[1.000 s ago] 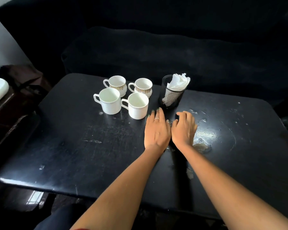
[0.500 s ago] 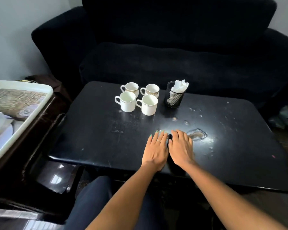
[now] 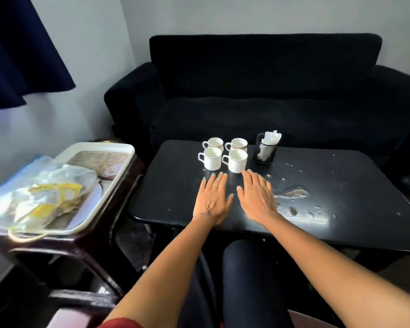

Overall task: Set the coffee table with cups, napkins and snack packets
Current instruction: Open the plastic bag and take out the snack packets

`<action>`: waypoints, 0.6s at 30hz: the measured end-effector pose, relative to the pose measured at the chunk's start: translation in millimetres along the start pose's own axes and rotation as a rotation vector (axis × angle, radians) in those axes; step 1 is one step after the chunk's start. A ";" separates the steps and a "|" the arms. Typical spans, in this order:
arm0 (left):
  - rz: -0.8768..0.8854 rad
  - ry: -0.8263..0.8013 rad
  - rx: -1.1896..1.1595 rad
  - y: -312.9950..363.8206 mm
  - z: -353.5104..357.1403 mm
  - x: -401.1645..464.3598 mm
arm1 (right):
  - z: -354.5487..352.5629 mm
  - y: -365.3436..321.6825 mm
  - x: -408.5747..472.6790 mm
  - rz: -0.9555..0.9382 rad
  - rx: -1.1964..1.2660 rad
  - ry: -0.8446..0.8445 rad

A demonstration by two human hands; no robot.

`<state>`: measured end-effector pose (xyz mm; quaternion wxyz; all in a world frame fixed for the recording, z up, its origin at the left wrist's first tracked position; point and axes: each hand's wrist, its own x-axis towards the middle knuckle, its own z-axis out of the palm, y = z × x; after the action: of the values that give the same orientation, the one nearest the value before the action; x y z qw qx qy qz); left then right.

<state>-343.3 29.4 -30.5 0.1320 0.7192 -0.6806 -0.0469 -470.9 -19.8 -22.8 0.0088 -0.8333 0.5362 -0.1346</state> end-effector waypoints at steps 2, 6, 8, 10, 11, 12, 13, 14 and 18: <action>-0.019 0.048 -0.005 -13.9 -19.3 -8.8 | -10.0 -21.8 0.3 -0.035 0.017 0.023; -0.065 0.137 -0.047 -40.8 -51.1 -28.7 | -24.4 -64.2 0.6 -0.125 0.026 0.049; -0.091 0.172 -0.059 -55.6 -64.0 -38.7 | -29.4 -84.8 1.2 -0.174 0.013 0.050; -0.134 0.213 -0.057 -74.7 -76.6 -50.3 | -32.5 -108.4 1.5 -0.220 0.006 0.041; -0.162 0.233 -0.057 -85.4 -82.6 -56.3 | -33.1 -120.7 1.8 -0.242 0.004 0.033; -0.192 0.251 -0.057 -97.0 -88.6 -62.3 | -33.4 -133.7 2.0 -0.265 0.002 0.028; -0.220 0.266 -0.057 -107.7 -93.4 -67.7 | -33.2 -145.2 2.1 -0.289 0.003 0.020; -0.251 0.281 -0.057 -120.4 -98.4 -74.5 | -32.4 -159.1 1.8 -0.320 0.005 0.014; -0.383 0.334 -0.076 -168.7 -111.2 -103.3 | -26.6 -214.1 -0.5 -0.470 0.015 -0.023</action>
<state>-159.9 152.4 22.0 0.2582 0.8273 -0.4984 0.0226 -286.5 75.1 36.8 -0.0105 -0.9366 0.3264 -0.1273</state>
